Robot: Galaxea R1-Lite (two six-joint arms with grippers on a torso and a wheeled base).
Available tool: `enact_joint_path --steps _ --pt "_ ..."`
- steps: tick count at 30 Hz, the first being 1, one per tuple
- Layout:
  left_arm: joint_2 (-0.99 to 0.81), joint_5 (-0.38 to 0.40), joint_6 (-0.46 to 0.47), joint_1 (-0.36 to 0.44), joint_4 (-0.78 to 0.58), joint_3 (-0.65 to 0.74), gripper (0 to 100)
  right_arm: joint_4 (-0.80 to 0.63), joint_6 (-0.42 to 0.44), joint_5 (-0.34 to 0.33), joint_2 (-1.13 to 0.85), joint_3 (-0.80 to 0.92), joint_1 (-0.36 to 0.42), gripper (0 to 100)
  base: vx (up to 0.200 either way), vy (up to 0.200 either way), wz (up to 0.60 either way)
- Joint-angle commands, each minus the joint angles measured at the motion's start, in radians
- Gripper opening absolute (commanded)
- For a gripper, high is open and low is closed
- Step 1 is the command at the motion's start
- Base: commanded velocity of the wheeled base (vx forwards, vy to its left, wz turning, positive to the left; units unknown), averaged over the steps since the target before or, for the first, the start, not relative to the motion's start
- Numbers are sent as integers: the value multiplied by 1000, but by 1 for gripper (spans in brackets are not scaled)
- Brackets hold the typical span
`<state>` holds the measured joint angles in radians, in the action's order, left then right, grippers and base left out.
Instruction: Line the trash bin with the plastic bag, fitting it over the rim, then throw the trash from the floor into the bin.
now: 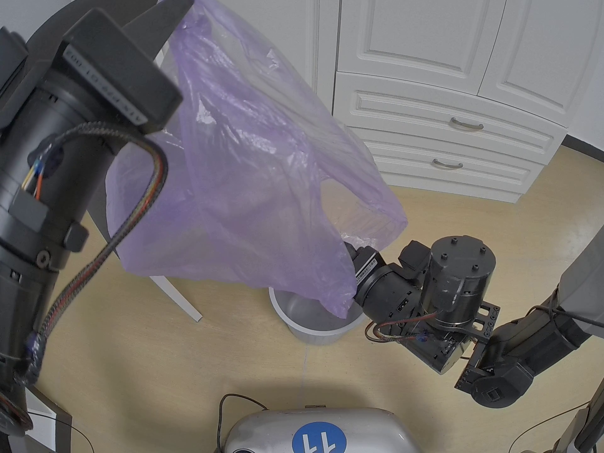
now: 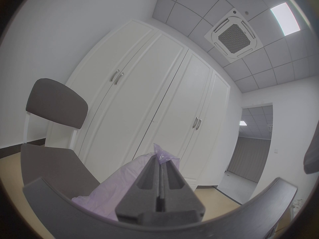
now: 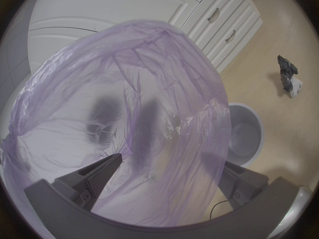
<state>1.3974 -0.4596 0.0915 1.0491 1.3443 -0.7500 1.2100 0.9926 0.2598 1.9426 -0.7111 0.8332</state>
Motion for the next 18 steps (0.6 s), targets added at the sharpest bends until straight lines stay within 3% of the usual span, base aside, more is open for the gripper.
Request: enact_joint_path --steps 1,11,18 --pt "5 -1 1 0 4 0 0 0 0 1 -4 4 7 0 0 0 0" --pt "8 -1 -6 0 4 6 0 0 -17 1 1 5 6 0 0 0 0" --pt "25 1 -9 -9 1 9 0 0 -118 3 -28 32 -6 0 0 0 0"
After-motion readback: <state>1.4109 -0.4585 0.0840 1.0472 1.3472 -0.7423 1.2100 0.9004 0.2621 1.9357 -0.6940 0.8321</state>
